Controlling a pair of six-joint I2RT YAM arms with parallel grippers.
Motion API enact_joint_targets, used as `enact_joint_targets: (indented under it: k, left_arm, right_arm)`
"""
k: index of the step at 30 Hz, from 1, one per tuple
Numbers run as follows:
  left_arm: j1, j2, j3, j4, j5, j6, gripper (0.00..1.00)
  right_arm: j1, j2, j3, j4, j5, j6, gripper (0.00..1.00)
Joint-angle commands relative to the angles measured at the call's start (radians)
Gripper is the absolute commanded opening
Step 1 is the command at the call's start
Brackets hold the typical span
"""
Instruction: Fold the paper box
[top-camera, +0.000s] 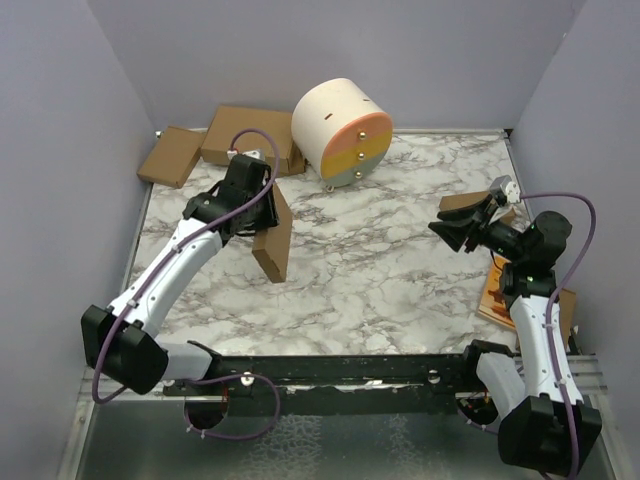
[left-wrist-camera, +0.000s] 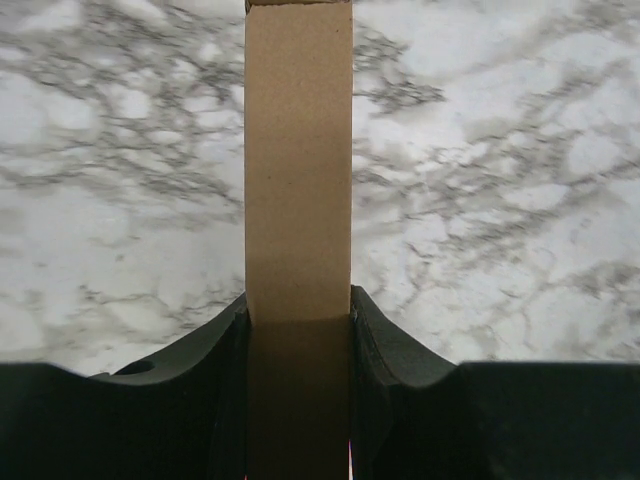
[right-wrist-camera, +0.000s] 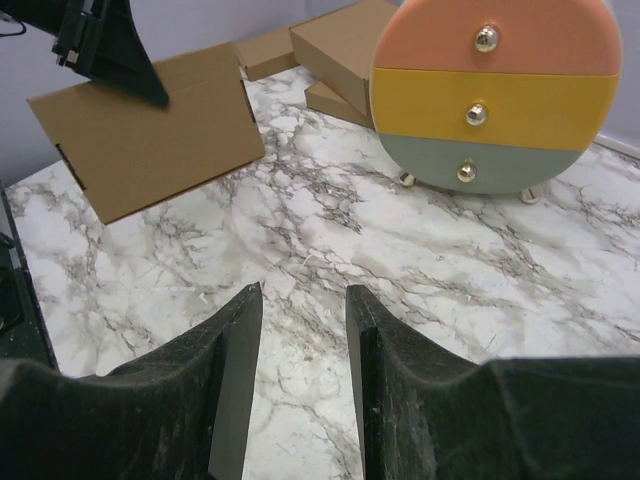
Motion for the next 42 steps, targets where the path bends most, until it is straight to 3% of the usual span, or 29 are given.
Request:
enact_joint_targets:
  k: [1,6,10,15,20,24,28,30,32,37,40,42]
  left_arm:
    - [-0.081,0.090,0.141,-0.287,-0.352,0.051,0.00]
    - [-0.218,0.283,0.241,-0.387,-0.549,0.045,0.00]
    - [-0.235,0.439,0.276,-0.352,-0.593,0.077,0.01]
    - [-0.261,0.601,0.371,-0.326,-0.622,0.110,0.11]
    - [-0.332,0.696,0.452,-0.307,-0.625,0.112,0.42]
    - [-0.369,0.716,0.442,-0.258,-0.510,0.115,0.54]
    - [-0.402,0.675,0.458,-0.212,-0.417,0.132,0.61]
    - [-0.409,0.626,0.468,-0.181,-0.371,0.145,0.74]
    - [-0.413,0.566,0.466,-0.140,-0.326,0.150,0.79]
    - [-0.391,0.314,0.286,0.064,-0.178,0.152,0.95]
    - [-0.237,0.120,0.029,0.247,-0.025,0.106,0.93]
    - [-0.073,-0.006,-0.171,0.375,0.113,0.045,0.83]
  right_arm:
    - [-0.007,-0.014,0.011,0.072,-0.019,0.035,0.40]
    - [-0.008,-0.024,0.023,0.068,0.011,0.033,0.40]
    - [-0.010,-0.033,0.027,0.047,0.032,0.011,0.40]
    - [-0.022,-0.035,0.025,0.038,0.040,0.000,0.40]
    - [-0.027,-0.029,0.022,0.039,0.039,0.000,0.40]
    - [-0.030,-0.022,0.021,0.040,0.038,-0.001,0.40]
    - [-0.031,-0.022,0.022,0.039,0.033,-0.003,0.40]
    - [-0.032,-0.024,0.021,0.038,0.029,-0.006,0.40]
    - [-0.036,-0.025,0.019,0.038,0.020,-0.008,0.40]
    - [-0.039,-0.019,0.010,0.043,-0.019,-0.012,0.40]
    - [-0.039,-0.010,0.003,0.050,-0.063,-0.014,0.41]
    - [-0.038,-0.009,-0.002,0.055,-0.094,-0.023,0.41]
